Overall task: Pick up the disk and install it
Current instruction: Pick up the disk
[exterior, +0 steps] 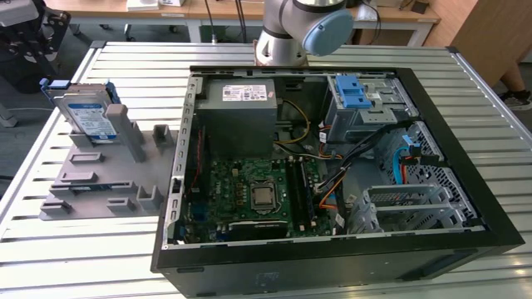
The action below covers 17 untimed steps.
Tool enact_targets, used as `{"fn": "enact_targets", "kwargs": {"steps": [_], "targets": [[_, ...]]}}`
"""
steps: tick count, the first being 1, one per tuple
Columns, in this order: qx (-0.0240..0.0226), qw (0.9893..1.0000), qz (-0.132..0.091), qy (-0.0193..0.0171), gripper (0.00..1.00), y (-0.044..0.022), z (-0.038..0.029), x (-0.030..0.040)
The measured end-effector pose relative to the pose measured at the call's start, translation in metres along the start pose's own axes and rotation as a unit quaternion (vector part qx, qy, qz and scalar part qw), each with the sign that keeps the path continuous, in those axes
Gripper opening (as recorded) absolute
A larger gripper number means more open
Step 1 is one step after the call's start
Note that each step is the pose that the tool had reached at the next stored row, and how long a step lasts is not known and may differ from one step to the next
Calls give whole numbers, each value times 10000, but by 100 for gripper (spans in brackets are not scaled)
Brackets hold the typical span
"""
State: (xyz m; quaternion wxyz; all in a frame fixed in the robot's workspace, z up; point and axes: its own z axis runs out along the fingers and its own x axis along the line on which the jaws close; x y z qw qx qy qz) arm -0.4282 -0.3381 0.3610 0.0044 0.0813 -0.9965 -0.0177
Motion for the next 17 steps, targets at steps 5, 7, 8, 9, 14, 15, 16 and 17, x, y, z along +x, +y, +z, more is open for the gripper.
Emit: {"fn": "enact_targets", "kwargs": {"steps": [5, 7, 8, 9, 14, 15, 16, 17], "targets": [[0, 10000, -37, 2, 11, 0, 0, 0], [0, 10000, -54, 2, 11, 0, 0, 0], [0, 10000, -62, 2, 11, 0, 0, 0], [0, 10000, -70, 3, 11, 0, 0, 0], [1, 9999, -101, 3, 11, 0, 0, 0], [1, 9999, -107, 4, 11, 0, 0, 0], [1, 9999, -113, 4, 11, 0, 0, 0], [1, 9999, -120, 4, 11, 0, 0, 0]]}}
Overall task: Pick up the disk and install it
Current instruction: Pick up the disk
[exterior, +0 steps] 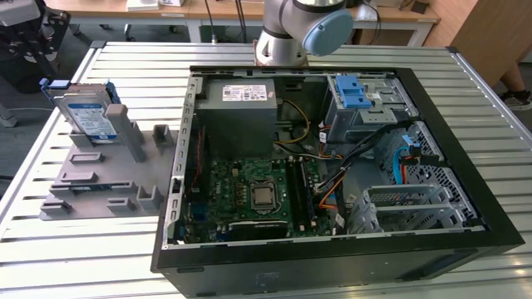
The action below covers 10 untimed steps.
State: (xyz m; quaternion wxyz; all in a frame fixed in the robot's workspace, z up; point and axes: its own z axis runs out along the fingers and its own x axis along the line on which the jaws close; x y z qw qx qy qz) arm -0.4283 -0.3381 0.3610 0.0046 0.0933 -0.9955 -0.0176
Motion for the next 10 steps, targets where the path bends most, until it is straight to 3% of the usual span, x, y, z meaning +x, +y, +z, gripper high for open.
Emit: {"fn": "enact_targets", "kwargs": {"steps": [10], "targets": [[0, 10000, -67, 3, 11, 0, 0, 0]]}}
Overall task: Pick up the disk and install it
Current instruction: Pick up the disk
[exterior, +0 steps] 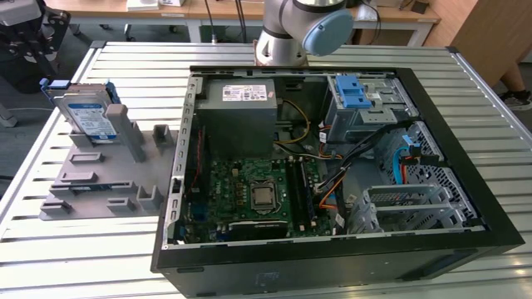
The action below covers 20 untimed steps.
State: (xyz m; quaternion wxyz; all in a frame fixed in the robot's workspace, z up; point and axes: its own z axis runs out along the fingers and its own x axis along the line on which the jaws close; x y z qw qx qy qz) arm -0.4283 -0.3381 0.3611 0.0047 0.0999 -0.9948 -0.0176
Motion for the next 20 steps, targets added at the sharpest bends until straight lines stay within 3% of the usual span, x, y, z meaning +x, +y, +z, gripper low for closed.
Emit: {"fn": "enact_targets", "kwargs": {"steps": [20], "targets": [[1, 9999, -115, 4, 11, 0, 0, 0]]}}
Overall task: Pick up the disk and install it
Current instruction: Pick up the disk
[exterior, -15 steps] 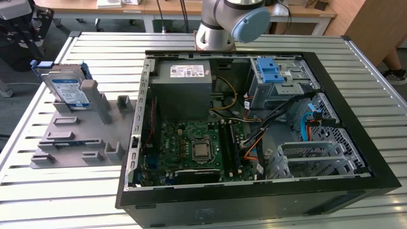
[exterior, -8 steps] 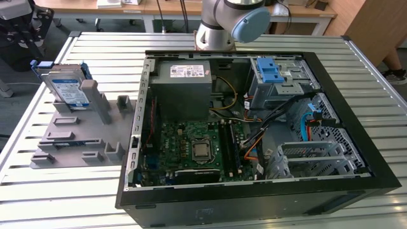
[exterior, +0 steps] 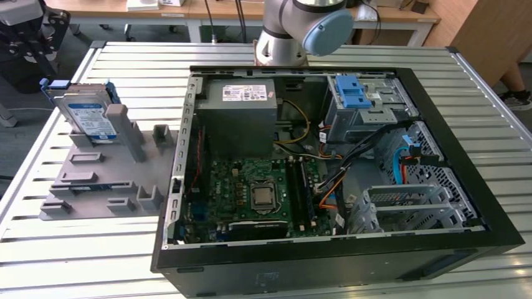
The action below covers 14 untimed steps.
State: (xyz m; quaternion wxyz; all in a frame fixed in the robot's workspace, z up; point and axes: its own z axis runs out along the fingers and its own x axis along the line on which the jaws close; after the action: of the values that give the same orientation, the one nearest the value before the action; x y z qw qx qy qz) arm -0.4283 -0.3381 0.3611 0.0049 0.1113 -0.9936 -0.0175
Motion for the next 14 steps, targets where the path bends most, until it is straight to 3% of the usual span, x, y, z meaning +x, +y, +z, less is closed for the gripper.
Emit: {"fn": "enact_targets", "kwargs": {"steps": [14], "targets": [[2, 9995, -313, 11, 11, 0, 0, 0]]}}
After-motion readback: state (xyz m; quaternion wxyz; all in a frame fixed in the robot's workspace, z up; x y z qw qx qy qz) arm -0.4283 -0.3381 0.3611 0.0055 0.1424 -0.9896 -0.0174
